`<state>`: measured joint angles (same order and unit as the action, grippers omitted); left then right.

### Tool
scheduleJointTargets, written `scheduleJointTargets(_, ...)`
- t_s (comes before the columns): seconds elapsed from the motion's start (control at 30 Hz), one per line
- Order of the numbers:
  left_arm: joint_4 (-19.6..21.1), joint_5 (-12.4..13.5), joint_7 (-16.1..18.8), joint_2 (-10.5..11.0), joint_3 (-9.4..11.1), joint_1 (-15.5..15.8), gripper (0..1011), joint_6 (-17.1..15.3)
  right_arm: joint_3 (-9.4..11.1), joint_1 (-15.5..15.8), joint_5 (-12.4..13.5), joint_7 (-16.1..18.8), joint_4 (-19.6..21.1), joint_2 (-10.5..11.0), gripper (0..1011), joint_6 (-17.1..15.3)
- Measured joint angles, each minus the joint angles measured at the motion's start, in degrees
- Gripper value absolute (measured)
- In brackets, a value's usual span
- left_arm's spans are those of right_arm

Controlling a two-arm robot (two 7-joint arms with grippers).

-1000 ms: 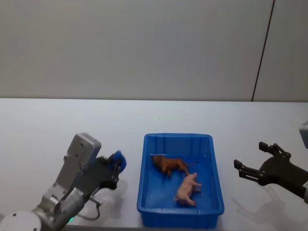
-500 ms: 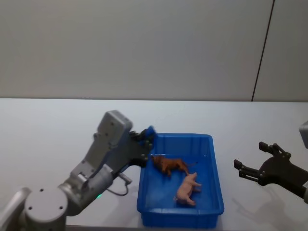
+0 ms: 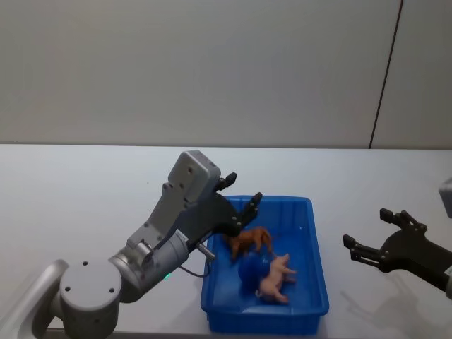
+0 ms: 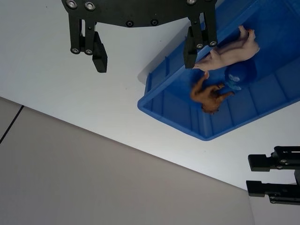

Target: Pick up the two dolls from the table and place them into the box.

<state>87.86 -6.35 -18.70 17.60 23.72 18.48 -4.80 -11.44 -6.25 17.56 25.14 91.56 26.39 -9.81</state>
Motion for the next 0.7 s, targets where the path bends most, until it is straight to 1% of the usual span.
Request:
scheduleJointTargets(0.07,-0.1,0.0,-0.1,-0.2,0.0,0.2,633,0.1,0.0,0.0,0.0,0.0,0.0,0.0,1001,0.0)
scheduleJointTargets(0.1,-0.2,0.1,-0.1,-0.3,0.0,0.3,633,0.3,0.0,0.0,0.0,0.0,0.0,0.0,1001,0.0)
scheduleJointTargets(0.17,-0.2,0.1,-0.1,-0.3,0.0,0.4,710,0.5,0.0,0.0,0.0,0.0,0.0,0.0,1001,0.0)
scheduleJointTargets(0.2,-0.2,0.1,-0.1,-0.3,0.0,0.4,730,0.6,0.0,0.0,0.0,0.0,0.0,0.0,1001,0.0)
scheduleJointTargets(0.23,-0.3,0.1,-0.1,-0.3,-0.1,0.5,787,0.9,0.0,0.0,0.0,0.0,0.0,0.0,1001,0.0)
scheduleJointTargets(0.3,-0.3,0.1,0.0,-0.3,-0.1,0.5,825,1.2,0.0,0.0,0.0,0.0,0.0,0.0,1001,0.0)
scheduleJointTargets(0.33,-0.3,0.1,0.0,-0.3,-0.2,0.5,877,1.4,0.0,0.0,0.0,0.0,0.0,0.0,1001,0.0)
scheduleJointTargets(0.47,-0.3,0.0,0.2,-0.3,-0.3,0.6,969,2.0,0.0,0.0,0.0,0.0,0.0,0.0,1001,0.0)
scheduleJointTargets(0.53,-0.3,0.0,0.3,-0.3,-0.4,0.6,1001,2.2,0.0,0.0,0.0,0.0,0.0,0.0,1001,0.0)
scheduleJointTargets(0.7,-0.3,-0.1,0.5,-0.3,-0.5,0.7,1001,2.5,0.0,0.0,0.0,0.0,0.0,0.0,1001,0.0)
